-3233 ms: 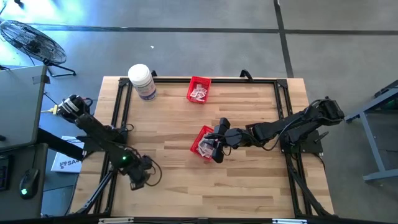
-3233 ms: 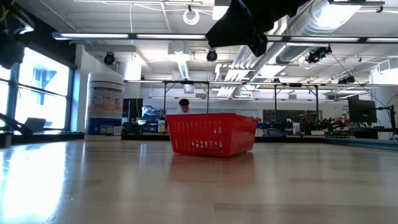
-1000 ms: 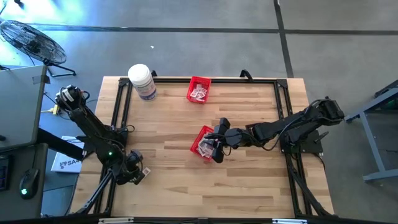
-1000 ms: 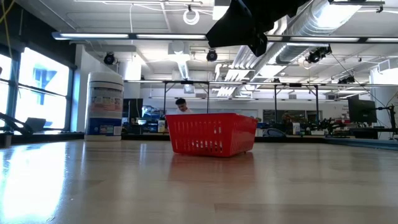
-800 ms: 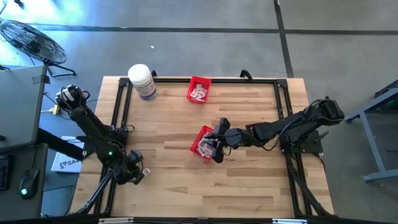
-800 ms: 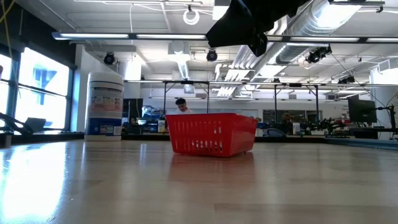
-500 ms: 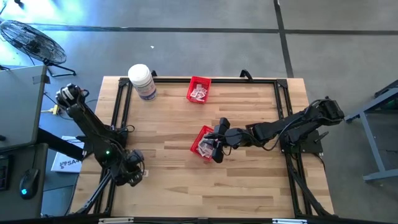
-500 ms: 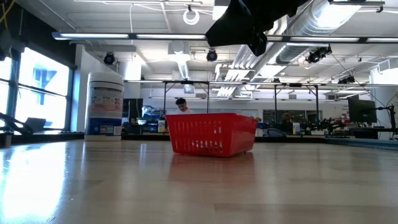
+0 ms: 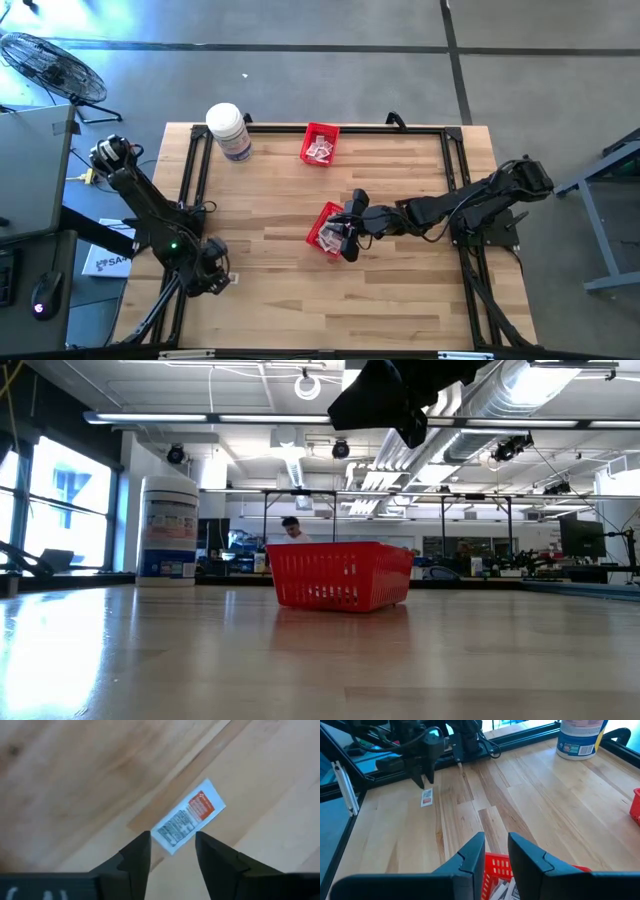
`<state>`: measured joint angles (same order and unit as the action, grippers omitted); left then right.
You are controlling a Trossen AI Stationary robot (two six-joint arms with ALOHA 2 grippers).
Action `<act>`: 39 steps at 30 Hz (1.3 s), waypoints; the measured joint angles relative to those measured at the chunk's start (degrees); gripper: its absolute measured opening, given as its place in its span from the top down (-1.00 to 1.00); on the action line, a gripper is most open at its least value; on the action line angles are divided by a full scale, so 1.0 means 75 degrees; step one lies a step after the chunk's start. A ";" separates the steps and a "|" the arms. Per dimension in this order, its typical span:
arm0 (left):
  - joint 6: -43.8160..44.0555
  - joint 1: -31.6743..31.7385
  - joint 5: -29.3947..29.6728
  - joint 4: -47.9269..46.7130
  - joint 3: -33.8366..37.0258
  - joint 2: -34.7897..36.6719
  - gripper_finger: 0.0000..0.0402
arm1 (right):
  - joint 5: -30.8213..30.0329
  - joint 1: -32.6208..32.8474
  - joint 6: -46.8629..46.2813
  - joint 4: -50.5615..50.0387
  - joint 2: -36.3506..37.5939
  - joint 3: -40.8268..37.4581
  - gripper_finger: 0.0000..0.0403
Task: Pick & Place First Aid Supplies
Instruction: Put the white ointment pack into the top red bin
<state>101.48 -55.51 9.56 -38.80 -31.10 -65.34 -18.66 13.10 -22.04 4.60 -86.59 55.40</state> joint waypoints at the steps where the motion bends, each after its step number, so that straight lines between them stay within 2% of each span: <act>1: 0.0124 0.0000 -0.0003 0.0274 0.0116 -0.0002 0.23 | 0.0000 0.0000 0.0000 0.0000 0.0000 0.0000 0.61; 4: 0.0617 0.0000 -0.0085 0.0776 0.0385 -0.0001 0.19 | -0.0001 0.0000 0.0000 0.0000 0.0000 0.0000 0.61; 7: 0.0902 -0.0001 -0.0215 0.0612 0.0530 -0.0003 0.19 | 0.0000 0.0001 0.0000 0.0000 0.0000 0.0000 0.61; 16: 0.0871 0.0000 -0.0196 0.0956 0.0534 -0.0025 0.19 | 0.0000 0.0000 0.0000 0.0000 0.0000 0.0000 0.61; 28: 0.0848 -0.0006 -0.0108 0.1121 0.0490 -0.0777 0.20 | 0.0000 0.0000 0.0000 -0.0001 0.0000 0.0000 0.61; 32: 0.0895 -0.0007 -0.0020 0.1083 0.0493 -0.0886 0.31 | 0.0000 0.0002 0.0000 -0.0003 0.0000 0.0000 0.61; 39: 0.0942 -0.0011 0.0134 0.1043 0.0514 -0.0906 0.68 | 0.0000 0.0001 0.0000 -0.0003 0.0000 0.0000 0.61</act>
<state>108.55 -55.59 10.57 -30.97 -27.24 -72.14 -18.65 13.11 -22.04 4.58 -86.59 55.40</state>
